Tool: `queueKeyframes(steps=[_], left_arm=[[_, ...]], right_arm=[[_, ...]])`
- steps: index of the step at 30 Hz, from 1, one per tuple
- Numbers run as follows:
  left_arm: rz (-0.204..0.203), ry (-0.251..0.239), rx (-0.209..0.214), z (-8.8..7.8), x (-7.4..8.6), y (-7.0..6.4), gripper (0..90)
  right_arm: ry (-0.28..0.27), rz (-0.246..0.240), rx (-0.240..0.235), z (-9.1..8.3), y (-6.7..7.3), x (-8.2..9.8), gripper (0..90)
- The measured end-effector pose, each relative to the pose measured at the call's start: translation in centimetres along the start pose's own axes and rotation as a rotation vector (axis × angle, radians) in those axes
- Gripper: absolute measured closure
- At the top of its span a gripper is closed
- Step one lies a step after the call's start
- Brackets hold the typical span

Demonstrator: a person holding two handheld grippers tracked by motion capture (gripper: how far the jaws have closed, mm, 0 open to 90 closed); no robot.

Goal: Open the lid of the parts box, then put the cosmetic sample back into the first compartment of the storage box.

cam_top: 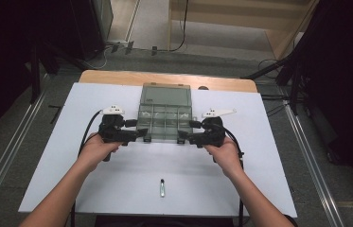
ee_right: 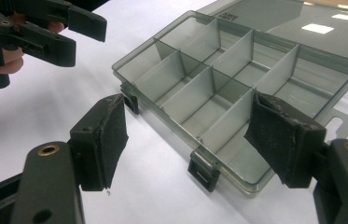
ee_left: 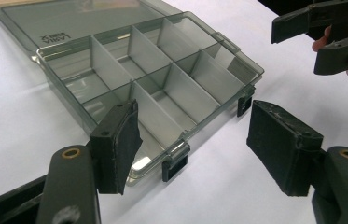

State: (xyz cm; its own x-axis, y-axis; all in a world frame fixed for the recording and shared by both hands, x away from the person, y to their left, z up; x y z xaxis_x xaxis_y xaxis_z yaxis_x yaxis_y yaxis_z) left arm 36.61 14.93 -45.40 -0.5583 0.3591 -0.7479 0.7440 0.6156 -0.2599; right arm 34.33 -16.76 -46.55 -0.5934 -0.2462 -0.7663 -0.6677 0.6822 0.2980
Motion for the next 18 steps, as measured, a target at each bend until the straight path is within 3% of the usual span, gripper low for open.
queueKeyframes(steps=[10,18], left_arm=[[0.010,0.002,0.016,-0.8,0.8,-0.5,33.8],[0.026,0.005,0.024,-1.1,1.3,-0.6,33.8]], right_arm=[[0.009,-0.011,-0.005,-0.1,0.7,0.4,29.6],[0.015,-0.012,-0.018,-1.3,1.3,1.4,28.7]])
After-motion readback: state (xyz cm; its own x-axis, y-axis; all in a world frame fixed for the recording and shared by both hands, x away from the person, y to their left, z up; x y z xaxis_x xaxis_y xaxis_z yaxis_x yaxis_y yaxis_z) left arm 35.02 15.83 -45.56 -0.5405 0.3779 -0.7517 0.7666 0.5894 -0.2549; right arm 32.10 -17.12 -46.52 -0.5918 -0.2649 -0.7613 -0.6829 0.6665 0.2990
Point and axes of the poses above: each handheld gripper's, and its own axes: z roughly forward along the jaws, x roughly out of its underside, y roughly to its left, the point moved 1 cm from there along z, roughly forward along the jaws, and after that the axes turned 3 degrees about y, right-handed, at the moved point
